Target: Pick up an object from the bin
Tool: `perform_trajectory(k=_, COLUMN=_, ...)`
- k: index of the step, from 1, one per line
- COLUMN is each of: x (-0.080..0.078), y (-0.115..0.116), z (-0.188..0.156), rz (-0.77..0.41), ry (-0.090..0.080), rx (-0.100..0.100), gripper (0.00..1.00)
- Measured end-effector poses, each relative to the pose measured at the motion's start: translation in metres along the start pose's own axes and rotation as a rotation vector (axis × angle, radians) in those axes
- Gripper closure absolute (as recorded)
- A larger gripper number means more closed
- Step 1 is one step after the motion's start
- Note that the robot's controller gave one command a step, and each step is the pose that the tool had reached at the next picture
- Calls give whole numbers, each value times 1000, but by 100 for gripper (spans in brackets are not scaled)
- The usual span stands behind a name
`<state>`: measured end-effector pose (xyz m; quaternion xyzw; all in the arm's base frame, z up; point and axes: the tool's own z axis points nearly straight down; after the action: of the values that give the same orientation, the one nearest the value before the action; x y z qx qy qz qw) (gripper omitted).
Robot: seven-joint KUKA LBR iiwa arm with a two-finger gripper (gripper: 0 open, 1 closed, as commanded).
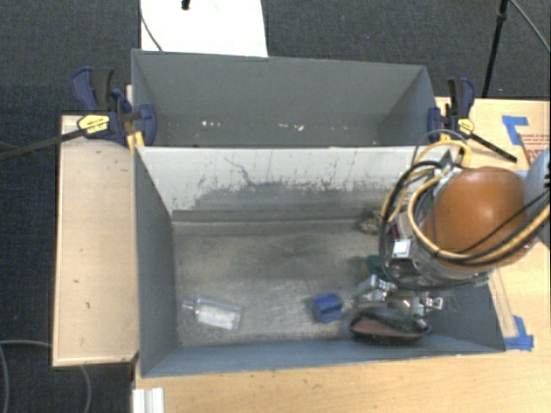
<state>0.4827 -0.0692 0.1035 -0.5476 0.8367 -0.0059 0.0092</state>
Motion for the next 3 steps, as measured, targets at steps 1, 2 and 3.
perform_trajectory(k=1, x=-40, y=17, z=5, rz=-140, ry=2, rx=-4, gripper=0)
perform_trajectory(k=2, x=33, y=-29, z=-12, rz=4, ry=9, rx=-14, gripper=0)
perform_trajectory(k=3, x=10, y=-25, z=30, rz=-403, ry=-4, rx=1, gripper=0)
